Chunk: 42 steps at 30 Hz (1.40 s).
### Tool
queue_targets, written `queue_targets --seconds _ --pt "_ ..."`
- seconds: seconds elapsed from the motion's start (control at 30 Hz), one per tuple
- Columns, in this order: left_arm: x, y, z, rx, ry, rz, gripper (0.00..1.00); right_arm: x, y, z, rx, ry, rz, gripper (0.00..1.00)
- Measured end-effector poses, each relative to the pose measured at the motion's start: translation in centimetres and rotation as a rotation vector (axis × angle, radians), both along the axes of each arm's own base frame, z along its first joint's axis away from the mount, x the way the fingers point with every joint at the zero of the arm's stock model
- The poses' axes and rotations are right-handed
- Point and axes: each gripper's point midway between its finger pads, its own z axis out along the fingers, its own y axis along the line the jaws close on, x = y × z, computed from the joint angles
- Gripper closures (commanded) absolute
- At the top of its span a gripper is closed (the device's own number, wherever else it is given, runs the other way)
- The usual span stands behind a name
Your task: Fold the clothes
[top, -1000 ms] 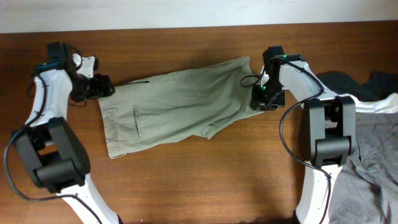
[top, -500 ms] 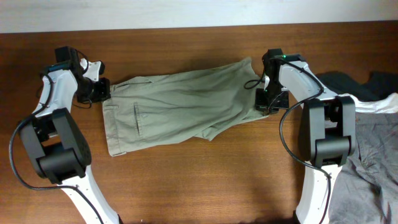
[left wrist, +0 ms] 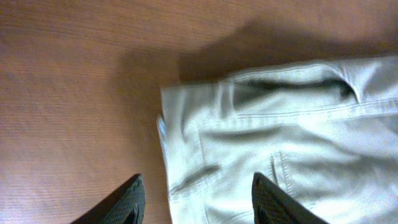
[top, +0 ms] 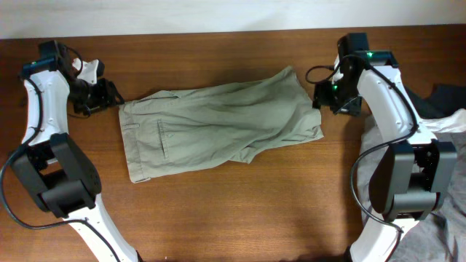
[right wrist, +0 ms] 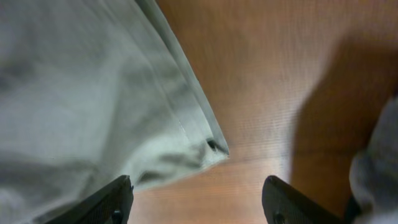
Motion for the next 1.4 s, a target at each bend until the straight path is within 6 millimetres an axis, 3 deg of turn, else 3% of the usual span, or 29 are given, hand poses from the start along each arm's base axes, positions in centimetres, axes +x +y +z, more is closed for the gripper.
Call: queue_targets --seconds 0.1,0.17,0.23,0.3,0.33,0.43,0.5,0.63,0.67,0.7,0.73,0.77,0.87,0.93,1.0,1.03,1.1,1.2,1.3,1.33,1.37,1.4 --pt "-2.7 -1.3 0.0 -0.050 0.115 -0.007 0.44 0.9 0.7 -1.6 0.030 0.003 0.011 0.41" --pt "-3.2 -2.3 -0.6 -0.058 0.145 -0.024 0.44 0.9 1.1 -3.2 0.048 0.035 0.018 0.50" --pt "-4.0 -3.7 -2.0 -0.068 0.181 -0.050 0.44 0.9 1.5 -4.5 0.060 0.064 0.029 0.51" --pt "-5.2 -5.2 -3.9 -0.081 0.228 -0.077 0.44 0.8 1.6 -4.9 0.067 0.073 0.031 0.38" --pt "-6.2 -6.0 -5.2 -0.089 0.263 -0.089 0.44 0.8 1.7 -4.9 0.070 0.071 0.037 0.39" --pt "-8.3 -7.0 -7.9 -0.105 0.315 -0.099 0.44 0.9 1.8 -4.9 0.074 0.067 0.040 0.94" --pt "-8.5 -7.2 -8.0 -0.107 0.292 -0.100 0.44 0.4 1.8 -5.3 0.074 0.094 0.043 0.96" --pt "-8.7 -7.2 -8.1 -0.101 0.270 -0.101 0.44 -3.4 0.5 -4.8 0.058 0.241 0.013 0.96" --pt "-8.7 -7.2 -8.1 -0.100 0.269 -0.101 0.44 -3.9 0.0 -4.3 0.046 0.252 0.006 0.90" --pt "-8.7 -7.2 -8.1 -0.100 0.269 -0.101 0.43 -4.1 -0.4 -3.7 0.035 0.244 0.000 0.46" --pt "-8.7 -7.2 -8.1 -0.100 0.268 -0.101 0.44 -3.5 -0.9 -2.7 0.021 0.199 -0.004 0.23" --pt "-8.7 -7.2 -8.1 -0.100 0.268 -0.101 0.43 -2.2 -1.1 -2.2 0.014 0.136 -0.007 0.21" --pt "-8.7 -7.2 -8.1 -0.100 0.267 -0.101 0.44 2.2 -1.2 -1.7 0.007 -0.050 0.002 0.22" --pt "-8.7 -7.2 -8.1 -0.100 0.267 -0.101 0.43 2.6 -0.9 -2.2 0.026 -0.055 0.006 0.33" --pt "-8.7 -7.2 -8.1 -0.100 0.267 -0.101 0.43 2.4 -0.2 -4.1 0.068 -0.010 0.014 0.45" --pt "-8.7 -7.2 -8.1 -0.100 0.267 -0.101 0.43 2.1 0.2 -5.4 0.091 0.021 0.015 0.55" --pt "-8.7 -7.2 -8.1 -0.100 0.267 -0.101 0.43 1.2 0.8 -7.0 0.128 0.079 0.022 0.93" --pt "-8.7 -7.2 -8.1 -0.100 0.267 -0.101 0.43 0.8 1.7 -7.0 0.179 0.093 0.037 0.96" --pt "-8.7 -7.2 -8.1 -0.100 0.267 -0.101 0.43 0.0 1.2 -6.3 0.180 0.111 0.046 0.96" --pt "-8.7 -7.2 -8.1 -0.100 0.267 -0.101 0.43 0.1 0.7 -5.4 0.173 0.089 0.039 0.96" --pt "-8.7 -7.2 -8.1 -0.100 0.267 -0.101 0.43 0.1 -0.5 -3.0 0.158 0.044 0.023 0.95" --pt "-8.7 -7.2 -8.1 -0.100 0.267 -0.101 0.43 -0.1 -0.9 -1.5 0.153 0.018 0.019 0.89"
